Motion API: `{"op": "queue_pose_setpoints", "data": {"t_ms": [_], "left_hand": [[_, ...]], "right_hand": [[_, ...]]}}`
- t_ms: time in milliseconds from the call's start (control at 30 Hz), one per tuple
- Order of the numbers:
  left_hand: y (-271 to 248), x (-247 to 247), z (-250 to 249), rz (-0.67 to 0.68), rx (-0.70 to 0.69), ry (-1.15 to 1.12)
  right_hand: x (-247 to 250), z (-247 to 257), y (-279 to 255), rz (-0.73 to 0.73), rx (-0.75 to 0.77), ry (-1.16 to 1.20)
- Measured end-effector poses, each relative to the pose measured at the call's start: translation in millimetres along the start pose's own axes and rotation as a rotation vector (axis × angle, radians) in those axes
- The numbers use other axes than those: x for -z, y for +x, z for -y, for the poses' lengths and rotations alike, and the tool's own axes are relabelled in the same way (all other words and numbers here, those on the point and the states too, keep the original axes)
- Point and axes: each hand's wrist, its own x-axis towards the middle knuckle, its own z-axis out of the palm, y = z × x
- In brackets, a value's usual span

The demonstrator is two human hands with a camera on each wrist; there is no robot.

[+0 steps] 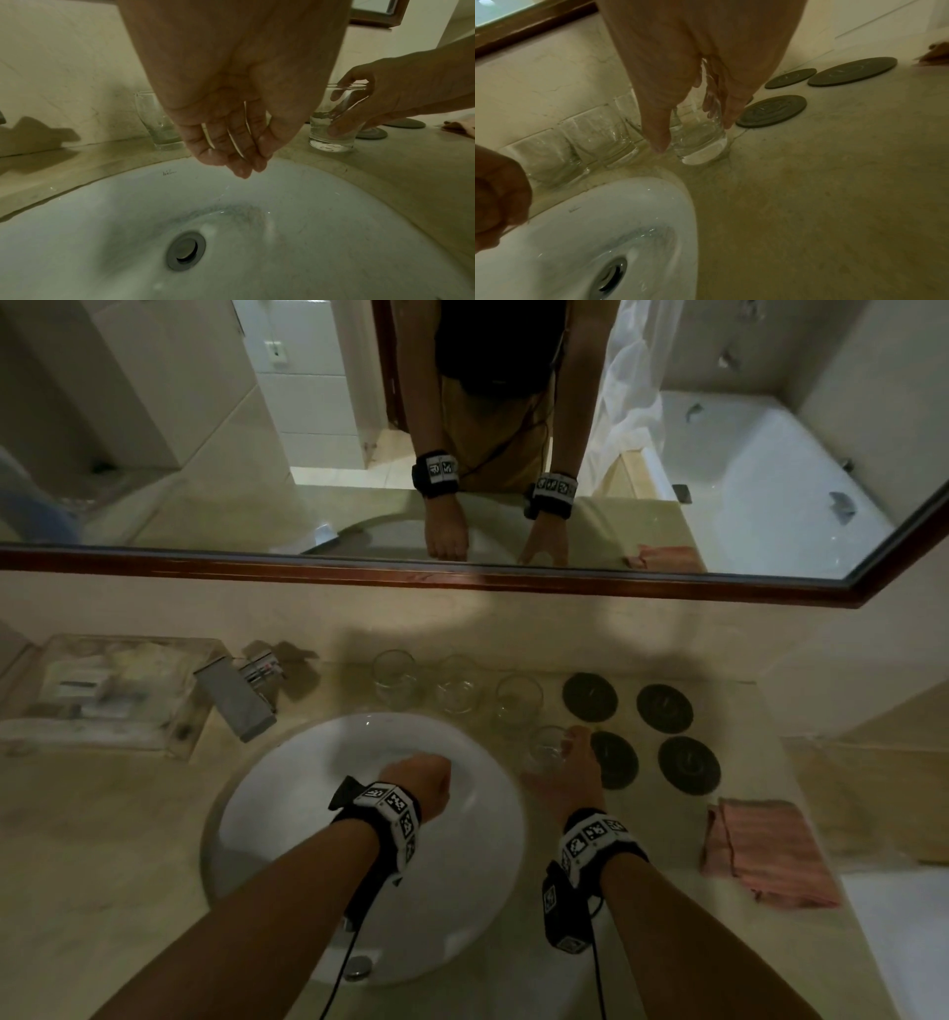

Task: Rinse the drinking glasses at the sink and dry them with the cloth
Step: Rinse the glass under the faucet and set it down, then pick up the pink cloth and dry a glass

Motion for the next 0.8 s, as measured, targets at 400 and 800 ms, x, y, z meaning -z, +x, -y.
{"op": "queue_pose_setpoints", "data": {"t_ms": [400,800], "left_hand": [[-3,-4,-28,0.015,-0.015,0.026],[6,-20,-64,0.06,-0.093,0.09]], "right_hand": [[65,-41,-3,-0.04,-0.025,-0.396],[163,-131,-3,-0.235,-0.262,-0.553]]}}
